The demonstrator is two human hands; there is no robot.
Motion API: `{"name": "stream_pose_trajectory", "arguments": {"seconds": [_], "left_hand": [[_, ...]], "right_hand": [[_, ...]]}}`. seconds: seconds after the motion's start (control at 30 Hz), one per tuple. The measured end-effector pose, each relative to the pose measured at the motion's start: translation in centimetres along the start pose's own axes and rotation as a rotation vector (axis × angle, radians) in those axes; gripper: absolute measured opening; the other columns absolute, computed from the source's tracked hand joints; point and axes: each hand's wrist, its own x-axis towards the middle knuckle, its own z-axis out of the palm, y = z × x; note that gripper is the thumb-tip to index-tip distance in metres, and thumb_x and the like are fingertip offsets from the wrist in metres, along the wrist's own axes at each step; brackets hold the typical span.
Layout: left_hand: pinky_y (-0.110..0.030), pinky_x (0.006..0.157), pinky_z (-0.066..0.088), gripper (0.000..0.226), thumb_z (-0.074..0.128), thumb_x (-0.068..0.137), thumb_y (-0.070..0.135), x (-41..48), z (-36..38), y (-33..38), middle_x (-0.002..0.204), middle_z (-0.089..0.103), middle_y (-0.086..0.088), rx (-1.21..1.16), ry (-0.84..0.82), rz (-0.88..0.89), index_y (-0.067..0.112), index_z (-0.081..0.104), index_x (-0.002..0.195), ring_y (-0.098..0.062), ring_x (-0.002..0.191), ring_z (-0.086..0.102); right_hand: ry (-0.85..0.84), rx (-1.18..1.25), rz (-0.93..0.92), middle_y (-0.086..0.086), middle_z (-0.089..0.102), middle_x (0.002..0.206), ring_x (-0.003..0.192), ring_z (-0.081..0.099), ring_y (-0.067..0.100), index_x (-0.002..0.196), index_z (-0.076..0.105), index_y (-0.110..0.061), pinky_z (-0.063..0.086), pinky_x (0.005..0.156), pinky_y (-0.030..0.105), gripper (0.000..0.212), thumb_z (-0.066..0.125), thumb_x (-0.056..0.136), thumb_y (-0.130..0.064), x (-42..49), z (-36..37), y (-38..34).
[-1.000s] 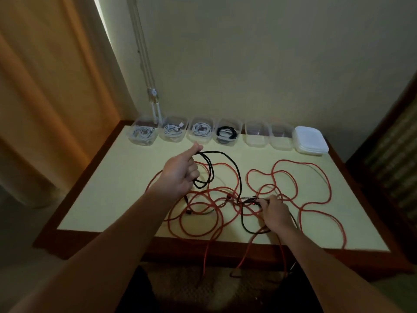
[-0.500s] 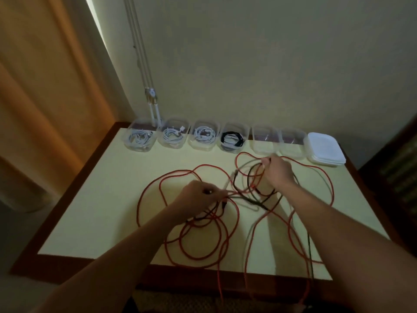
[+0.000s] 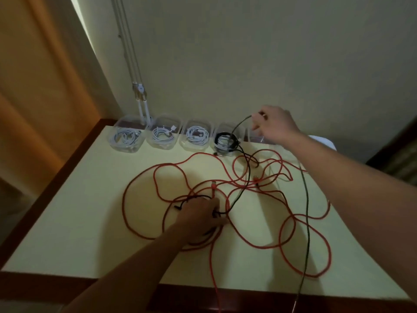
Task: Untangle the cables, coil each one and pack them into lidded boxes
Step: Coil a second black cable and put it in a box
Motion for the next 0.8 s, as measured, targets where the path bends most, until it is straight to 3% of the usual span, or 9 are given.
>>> {"name": "stream_pose_trajectory", "arguments": {"seconds": [0.07,0.13,0.17,0.3,0.4,0.5,0.6,0.7,0.8], "left_hand": [[-0.035,0.079,0.051,0.048,0.057,0.085,0.07,1.1,-0.2,-0.7,0.096,0.065,0.001,0.001,0.048,-0.009,0.026,0.057,0.102,-0.019,0.089,0.06],[-0.034,0.076,0.05,0.048,0.056,0.085,0.071,2.2,-0.5,-1.3,0.095,0.064,0.001,-0.012,0.08,-0.032,0.025,0.057,0.099,-0.019,0.09,0.06],[-0.034,0.075,0.049,0.048,0.056,0.085,0.071,2.8,-0.6,-1.5,0.093,0.064,0.001,-0.023,0.097,-0.048,0.024,0.057,0.097,-0.02,0.089,0.06],[-0.036,0.076,0.051,0.043,0.059,0.088,0.063,4.4,-0.8,-1.4,0.096,0.065,-0.001,-0.042,0.187,-0.119,0.021,0.058,0.097,-0.023,0.091,0.061],[-0.037,0.078,0.052,0.03,0.058,0.093,0.05,5.0,-1.0,-1.0,0.1,0.066,-0.002,-0.043,0.228,-0.179,0.021,0.059,0.101,-0.023,0.093,0.062],[-0.037,0.081,0.054,0.02,0.063,0.092,0.044,5.2,-0.6,-0.4,0.094,0.068,0.004,-0.172,0.262,-0.231,0.026,0.061,0.099,-0.019,0.09,0.063],[-0.028,0.081,0.05,0.008,0.067,0.091,0.035,5.3,-0.2,0.3,0.097,0.067,0.01,-0.329,0.258,-0.19,0.032,0.067,0.099,-0.009,0.088,0.059],[-0.018,0.078,0.045,0.014,0.063,0.095,0.029,5.4,0.0,0.8,0.109,0.068,0.012,-0.507,0.127,-0.105,0.031,0.074,0.103,-0.005,0.092,0.061],[-0.028,0.093,0.042,0.025,0.056,0.092,0.039,5.1,-0.7,1.2,0.109,0.072,0.012,-0.934,0.021,-0.122,0.03,0.079,0.093,-0.005,0.103,0.061]], "right_hand": [[-0.045,-0.045,0.035,0.008,0.075,0.092,0.08,0.073,0.026,0.102,0.066,-0.01,0.057,0.071,0.037,0.024,0.049,0.105,-0.027,-0.6,0.6,1.2],[-0.138,-0.102,0.102,0.009,0.074,0.077,0.057,0.071,0.021,0.094,0.066,-0.01,0.051,0.052,0.026,0.025,0.049,0.104,-0.024,-1.5,0.9,2.4],[-0.189,-0.196,0.124,0.009,0.073,0.07,0.051,0.069,0.02,0.09,0.067,-0.009,0.048,0.05,0.024,0.029,0.048,0.104,-0.026,-1.8,1.1,3.0],[-0.304,-0.621,0.129,0.007,0.063,0.089,0.082,0.062,0.026,0.095,0.066,-0.014,0.048,0.069,0.033,0.033,0.046,0.103,-0.039,-3.3,1.8,6.1],[-0.434,-0.666,0.181,0.003,0.059,0.08,0.08,0.06,0.025,0.096,0.065,-0.011,0.046,0.067,0.032,0.034,0.044,0.104,-0.037,-4.9,2.6,7.8],[-0.504,-0.09,0.376,0.005,0.065,0.056,0.05,0.059,0.021,0.084,0.066,-0.002,0.044,0.049,0.025,0.046,0.042,0.108,-0.033,-5.7,3.3,8.0],[-0.323,0.604,0.571,0.005,0.066,0.056,0.055,0.067,0.019,0.088,0.058,-0.006,0.043,0.047,0.024,0.041,0.04,0.109,-0.035,-4.1,2.8,7.2],[-0.174,0.912,0.618,0.005,0.071,0.063,0.069,0.073,0.019,0.091,0.055,-0.009,0.047,0.057,0.024,0.039,0.035,0.11,-0.037,-2.5,2.1,5.9],[-0.128,1.037,0.633,0.008,0.076,0.077,0.078,0.075,0.019,0.097,0.055,-0.008,0.05,0.062,0.025,0.041,0.03,0.11,-0.039,-1.9,3.1,5.7]]}}
